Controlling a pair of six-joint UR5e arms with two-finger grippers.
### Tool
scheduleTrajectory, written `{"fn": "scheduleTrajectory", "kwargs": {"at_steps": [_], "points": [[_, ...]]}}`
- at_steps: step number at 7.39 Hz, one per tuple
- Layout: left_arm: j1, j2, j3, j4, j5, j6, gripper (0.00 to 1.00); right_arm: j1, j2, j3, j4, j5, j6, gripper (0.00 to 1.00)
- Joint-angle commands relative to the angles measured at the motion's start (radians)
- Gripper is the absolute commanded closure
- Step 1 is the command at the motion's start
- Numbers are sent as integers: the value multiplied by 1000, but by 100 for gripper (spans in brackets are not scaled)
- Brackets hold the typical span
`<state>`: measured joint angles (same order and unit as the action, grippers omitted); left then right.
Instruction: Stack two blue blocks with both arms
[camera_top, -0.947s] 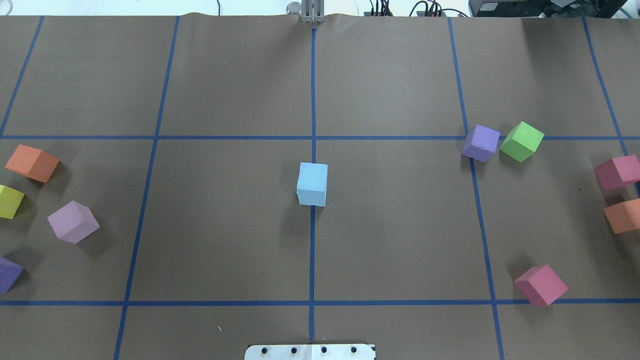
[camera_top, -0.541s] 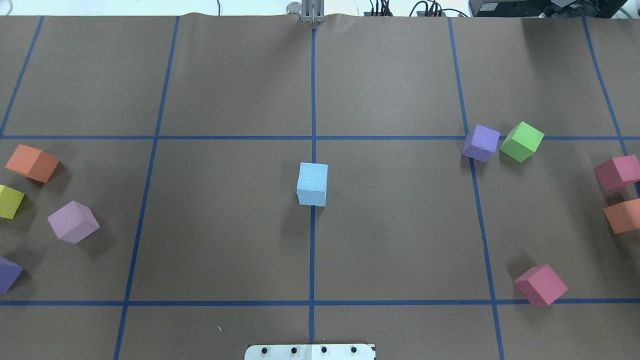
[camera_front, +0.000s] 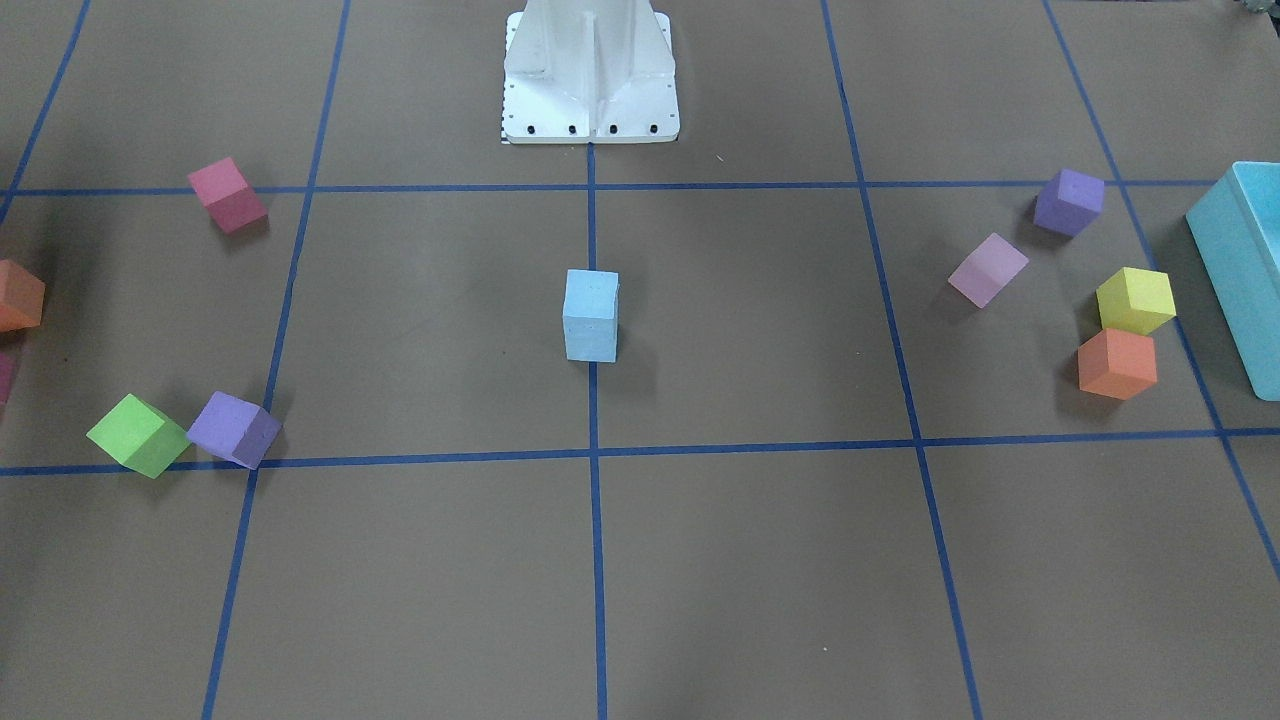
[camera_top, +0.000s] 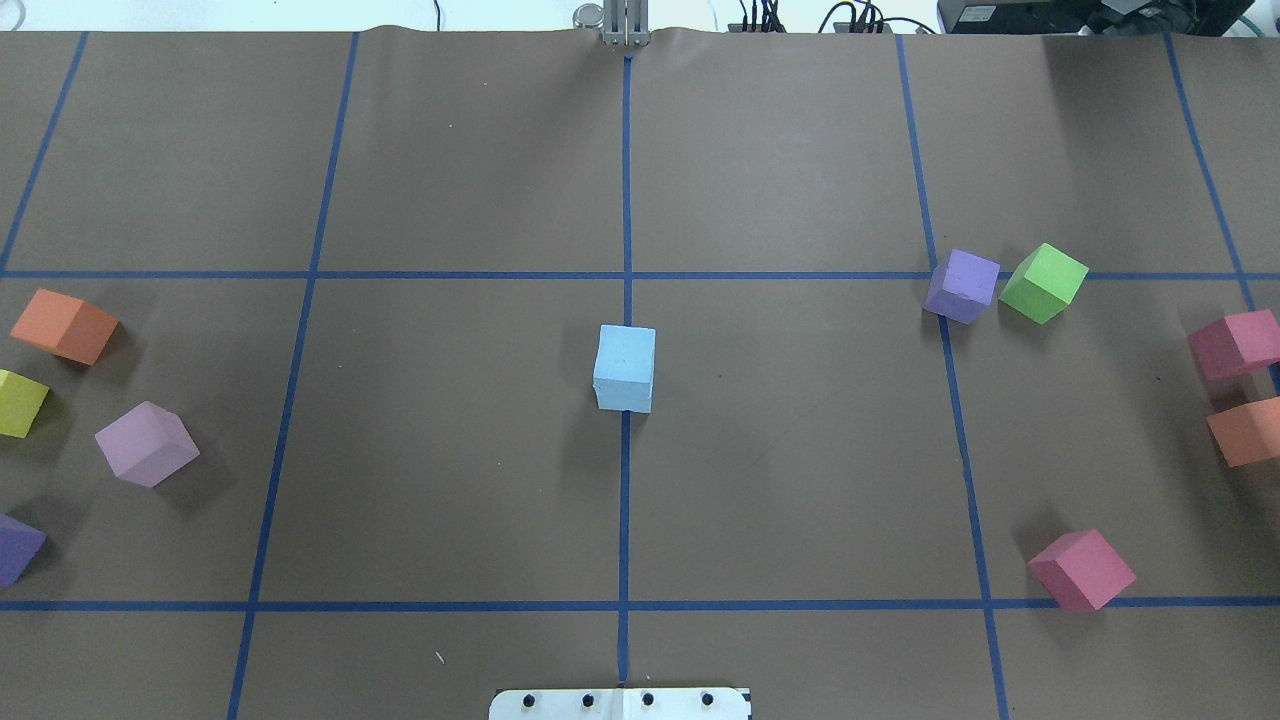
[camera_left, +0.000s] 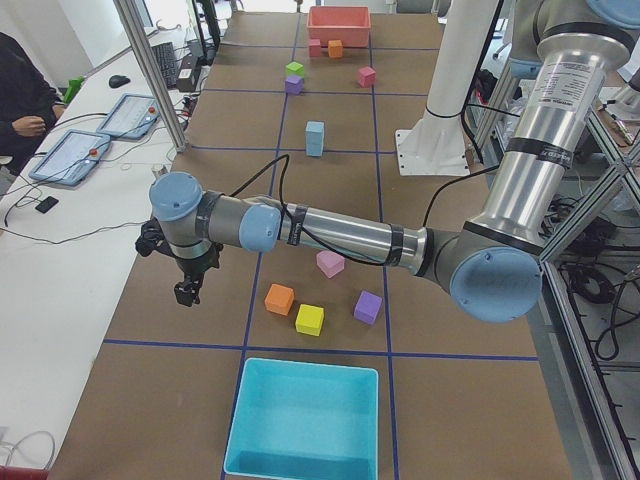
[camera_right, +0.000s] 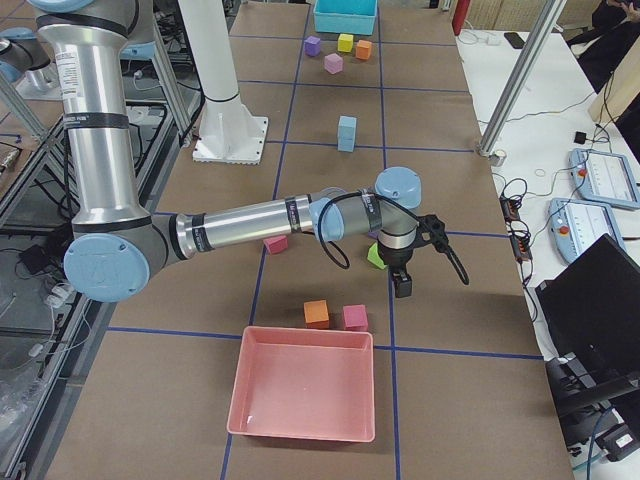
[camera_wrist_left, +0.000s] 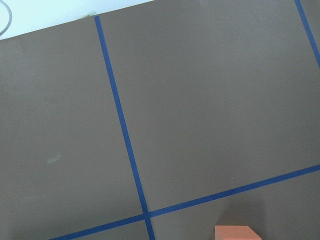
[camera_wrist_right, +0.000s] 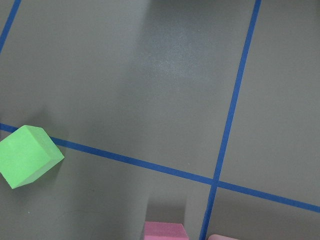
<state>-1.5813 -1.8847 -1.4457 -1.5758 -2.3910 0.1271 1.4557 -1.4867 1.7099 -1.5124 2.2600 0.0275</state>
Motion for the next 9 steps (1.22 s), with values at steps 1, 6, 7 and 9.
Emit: {"fn": "scheduleTrajectory", "kwargs": {"at_steps": [1,6,7,9], "points": [[-6,4,1,-1,-1,2,2,5,-4,-1,-5,1,0,0],[-20,9,4,2,1,-4,2,40,6,-54,-9,10,0,0],[-23,9,5,3,1,-4,2,61,2,-61,-18,47,0,0],[-45,9,34,2,-1,2,2,138,19,-79,-124,55,-11,0]]}}
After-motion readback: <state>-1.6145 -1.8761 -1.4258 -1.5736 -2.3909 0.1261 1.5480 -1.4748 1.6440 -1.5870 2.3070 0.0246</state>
